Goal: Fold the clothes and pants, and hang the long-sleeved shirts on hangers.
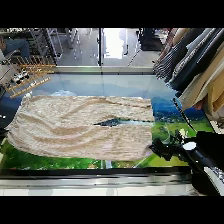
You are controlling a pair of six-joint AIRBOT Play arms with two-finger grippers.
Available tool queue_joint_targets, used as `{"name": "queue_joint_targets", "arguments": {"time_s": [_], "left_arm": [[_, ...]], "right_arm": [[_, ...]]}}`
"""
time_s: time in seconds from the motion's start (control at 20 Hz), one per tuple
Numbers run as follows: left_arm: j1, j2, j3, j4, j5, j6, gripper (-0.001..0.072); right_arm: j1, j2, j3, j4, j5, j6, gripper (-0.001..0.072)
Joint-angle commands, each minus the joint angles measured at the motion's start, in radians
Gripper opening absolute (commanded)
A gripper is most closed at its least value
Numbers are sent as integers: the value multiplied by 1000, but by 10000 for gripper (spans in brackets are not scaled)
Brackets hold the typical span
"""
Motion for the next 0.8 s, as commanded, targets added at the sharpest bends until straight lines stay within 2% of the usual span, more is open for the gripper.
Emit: {"name": "queue_joint_targets", "arguments": {"time_s": [0.0,0.1,0.2,0.35,0.45,0.55,0.65,0.75], "left_arm": [[-16,-3,0,-23,0,-13,13],[-13,17,3,-34,-14,-11,13],[-13,44,42,-33,-69,0,11],[-14,80,200,-34,-231,-22,11],[-14,109,303,-33,-317,-38,11],[-11,174,317,-2,-329,-45,11],[-16,222,314,194,-394,17,11],[-16,269,235,345,-437,113,11]], "right_arm": [[1,1,4,14,-5,0,66],[1,1,24,18,-23,0,18],[1,1,97,13,-43,0,15],[-19,0,356,-4,-57,-29,13],[-59,-2,596,-26,36,-109,14],[-123,-2,790,-95,206,-167,13],[-181,0,823,-230,434,-208,13],[-204,7,695,-313,598,-286,13]]}}
